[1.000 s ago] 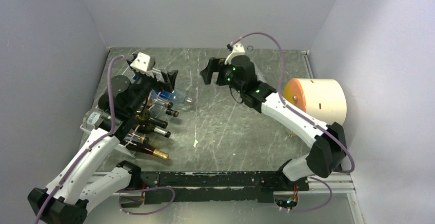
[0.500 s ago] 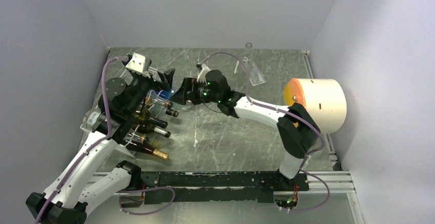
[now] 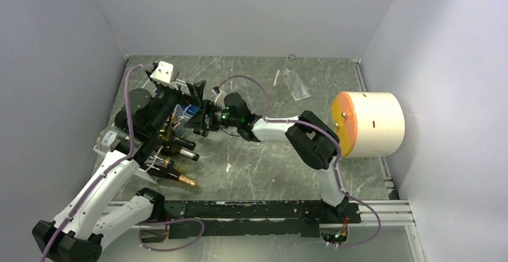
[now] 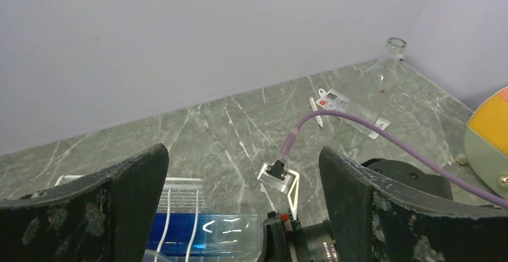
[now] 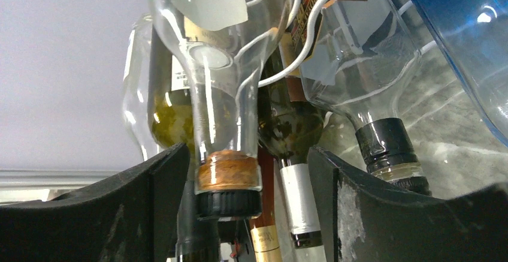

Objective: Take the wine bottle off the wine rack

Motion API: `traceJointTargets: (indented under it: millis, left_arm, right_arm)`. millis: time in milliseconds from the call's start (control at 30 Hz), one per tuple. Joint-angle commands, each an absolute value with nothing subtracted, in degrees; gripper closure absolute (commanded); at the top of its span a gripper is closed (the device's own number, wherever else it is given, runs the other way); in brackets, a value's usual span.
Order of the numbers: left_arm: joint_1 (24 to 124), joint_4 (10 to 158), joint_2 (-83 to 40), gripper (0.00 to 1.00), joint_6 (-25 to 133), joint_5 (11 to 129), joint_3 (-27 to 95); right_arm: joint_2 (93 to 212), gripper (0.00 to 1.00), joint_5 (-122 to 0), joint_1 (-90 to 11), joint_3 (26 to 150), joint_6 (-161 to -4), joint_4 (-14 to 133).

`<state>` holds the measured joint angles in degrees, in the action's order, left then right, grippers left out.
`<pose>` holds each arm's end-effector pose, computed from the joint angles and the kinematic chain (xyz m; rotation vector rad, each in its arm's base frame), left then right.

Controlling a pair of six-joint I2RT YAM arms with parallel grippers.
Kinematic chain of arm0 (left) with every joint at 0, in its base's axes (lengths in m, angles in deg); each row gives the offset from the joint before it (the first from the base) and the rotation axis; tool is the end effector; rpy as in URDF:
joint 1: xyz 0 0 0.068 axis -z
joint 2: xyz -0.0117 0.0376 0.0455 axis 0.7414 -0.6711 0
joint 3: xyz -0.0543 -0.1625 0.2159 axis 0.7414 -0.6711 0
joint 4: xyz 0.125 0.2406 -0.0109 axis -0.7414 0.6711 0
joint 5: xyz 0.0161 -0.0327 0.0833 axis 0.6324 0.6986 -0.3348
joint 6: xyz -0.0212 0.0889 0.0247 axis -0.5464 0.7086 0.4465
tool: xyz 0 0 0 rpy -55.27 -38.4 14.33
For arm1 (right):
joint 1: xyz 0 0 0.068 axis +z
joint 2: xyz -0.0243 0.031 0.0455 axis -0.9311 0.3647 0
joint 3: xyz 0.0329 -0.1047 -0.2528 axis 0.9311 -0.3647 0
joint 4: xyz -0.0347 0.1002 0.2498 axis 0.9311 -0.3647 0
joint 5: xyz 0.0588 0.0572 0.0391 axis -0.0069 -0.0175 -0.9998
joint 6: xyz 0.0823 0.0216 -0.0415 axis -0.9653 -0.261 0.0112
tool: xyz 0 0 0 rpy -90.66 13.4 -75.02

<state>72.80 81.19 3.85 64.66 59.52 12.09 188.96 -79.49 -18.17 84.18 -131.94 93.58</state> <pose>0.2399 -0.1080 0.3945 0.2748 1.4641 -0.3421 0.2972 0.4188 0.1761 -0.2838 2.1101 1.6416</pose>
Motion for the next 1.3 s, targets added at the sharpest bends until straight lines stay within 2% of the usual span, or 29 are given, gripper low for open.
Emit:
traceJointTargets:
  millis: [0,233,400,533,700,867,1267]
  left_arm:
    - [72.28,79.38,3.90,0.01,64.36,60.23,11.88]
    - [72.24,79.51,3.79,0.01,64.35,60.41,11.97]
    - [72.28,79.67,3.79,0.01,64.28,60.64,12.09]
    - [72.24,79.62,3.80,0.01,64.36,60.44,12.18]
    - [72.28,79.61,3.80,0.01,64.31,60.58,11.98]
    - [72.24,79.61,3.79,0.01,64.27,60.64,12.06]
    - [72.28,79.82,3.80,0.01,64.18,60.38,12.19]
  right_arm:
    - [191.11,0.28,-79.00,-17.76,86.13,-135.34,100.78]
    - [194.35,0.40,-78.90,-17.72,88.77,-137.70,103.17]
    - [196.38,0.54,-79.65,-17.43,90.97,-139.76,103.92]
    - [196.73,0.54,-79.98,-17.30,91.92,-139.82,103.41]
    - [197.12,0.50,-80.51,-17.23,92.04,-140.16,103.92]
    - [197.30,0.53,-80.36,-17.25,91.98,-140.21,104.15]
    - [190.27,0.89,-79.88,-18.15,88.45,-139.33,102.51]
